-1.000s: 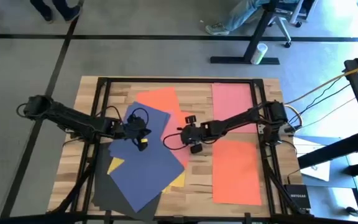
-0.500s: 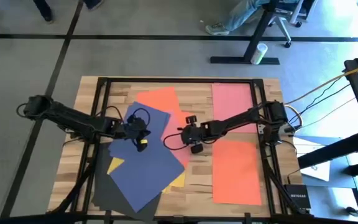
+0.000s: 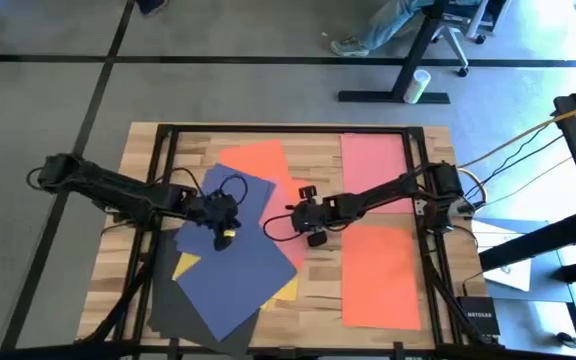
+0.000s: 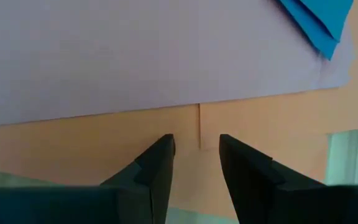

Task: Organize paper
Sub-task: Put the orange paper to the bottom right of the table

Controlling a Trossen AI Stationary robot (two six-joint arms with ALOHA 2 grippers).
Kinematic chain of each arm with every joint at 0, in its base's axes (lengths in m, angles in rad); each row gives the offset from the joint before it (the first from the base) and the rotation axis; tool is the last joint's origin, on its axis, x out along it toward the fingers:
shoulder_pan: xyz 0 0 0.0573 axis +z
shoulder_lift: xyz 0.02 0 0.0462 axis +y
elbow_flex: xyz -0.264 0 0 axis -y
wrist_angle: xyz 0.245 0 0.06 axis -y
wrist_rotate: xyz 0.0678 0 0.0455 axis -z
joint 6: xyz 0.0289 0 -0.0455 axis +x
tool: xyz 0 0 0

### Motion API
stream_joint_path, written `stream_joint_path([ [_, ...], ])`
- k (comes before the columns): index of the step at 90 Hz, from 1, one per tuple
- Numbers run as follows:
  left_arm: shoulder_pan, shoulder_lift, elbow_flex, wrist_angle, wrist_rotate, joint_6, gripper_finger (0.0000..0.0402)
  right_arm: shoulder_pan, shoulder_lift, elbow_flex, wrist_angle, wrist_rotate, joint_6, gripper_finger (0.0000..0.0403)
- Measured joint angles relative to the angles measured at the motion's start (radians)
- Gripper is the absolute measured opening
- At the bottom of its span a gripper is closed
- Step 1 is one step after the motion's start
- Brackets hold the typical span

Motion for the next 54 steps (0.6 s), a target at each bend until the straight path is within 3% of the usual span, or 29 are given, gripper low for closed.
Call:
stream_joint_path([
  [20, 0.003, 0.003, 0.000, 0.006, 0.007, 0.033, 0.0010, 0.000, 0.000, 0.000, 0.000, -0.001, 0.000, 0.0122],
  [35, 0.055, 0.052, 0.000, 0.030, 0.016, 0.050, 0.0068, 0.000, 0.000, 0.000, 0.000, -0.001, 0.000, 0.0122],
  [54, 0.141, 0.160, 0.000, 0.137, 0.106, 0.046, 0.0134, 0.000, 0.000, 0.000, 0.000, -0.002, 0.000, 0.0122],
])
